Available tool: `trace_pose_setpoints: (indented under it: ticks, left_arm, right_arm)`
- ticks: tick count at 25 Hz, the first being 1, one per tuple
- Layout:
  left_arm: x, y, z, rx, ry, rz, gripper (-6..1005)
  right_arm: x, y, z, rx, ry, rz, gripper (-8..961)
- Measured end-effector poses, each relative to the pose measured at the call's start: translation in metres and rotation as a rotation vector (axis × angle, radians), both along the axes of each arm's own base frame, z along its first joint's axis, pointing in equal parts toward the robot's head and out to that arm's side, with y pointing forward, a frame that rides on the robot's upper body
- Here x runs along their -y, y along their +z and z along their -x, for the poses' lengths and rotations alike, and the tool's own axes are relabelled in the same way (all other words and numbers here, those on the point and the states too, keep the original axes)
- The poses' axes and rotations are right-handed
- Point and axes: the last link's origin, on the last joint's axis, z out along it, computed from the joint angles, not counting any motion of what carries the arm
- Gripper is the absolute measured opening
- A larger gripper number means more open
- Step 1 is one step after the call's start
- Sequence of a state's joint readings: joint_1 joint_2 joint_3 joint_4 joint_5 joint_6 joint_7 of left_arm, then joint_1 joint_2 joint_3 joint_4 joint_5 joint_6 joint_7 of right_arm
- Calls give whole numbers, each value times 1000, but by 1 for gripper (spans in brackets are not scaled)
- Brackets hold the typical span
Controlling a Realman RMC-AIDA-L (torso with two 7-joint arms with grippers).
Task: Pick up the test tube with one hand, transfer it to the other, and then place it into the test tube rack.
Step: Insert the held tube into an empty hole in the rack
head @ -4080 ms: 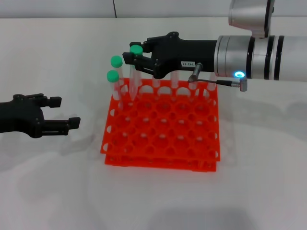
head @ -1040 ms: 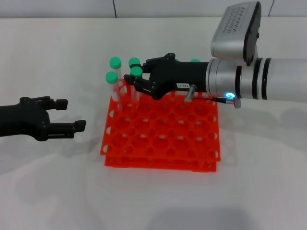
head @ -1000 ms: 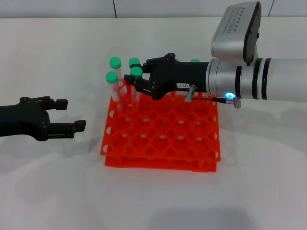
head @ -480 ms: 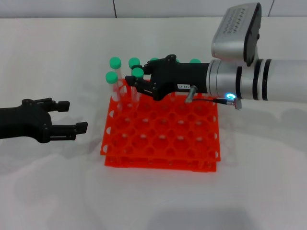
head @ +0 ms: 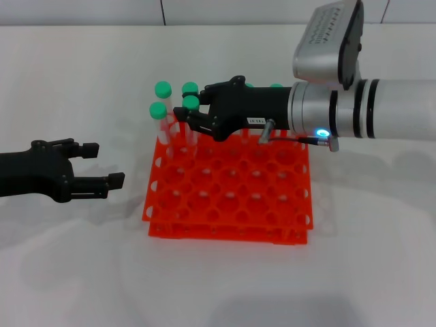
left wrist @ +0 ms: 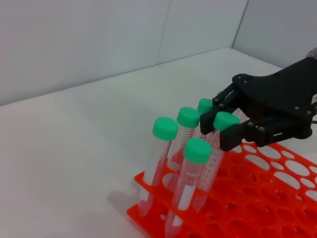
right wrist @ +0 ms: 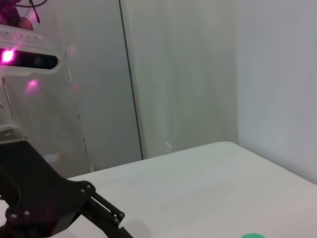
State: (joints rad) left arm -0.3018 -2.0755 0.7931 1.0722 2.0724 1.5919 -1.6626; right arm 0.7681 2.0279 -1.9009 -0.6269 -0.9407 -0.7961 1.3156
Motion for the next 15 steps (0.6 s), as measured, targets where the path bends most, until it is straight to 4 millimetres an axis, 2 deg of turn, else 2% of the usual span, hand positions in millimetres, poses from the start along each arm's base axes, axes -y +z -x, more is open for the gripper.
trace_pose_setpoints:
  ticks: [15]
  left_arm:
    - [-3, 0, -3, 0, -9, -1, 866]
  right_arm:
    - [-2, -1, -1, 13, -6, 0, 289]
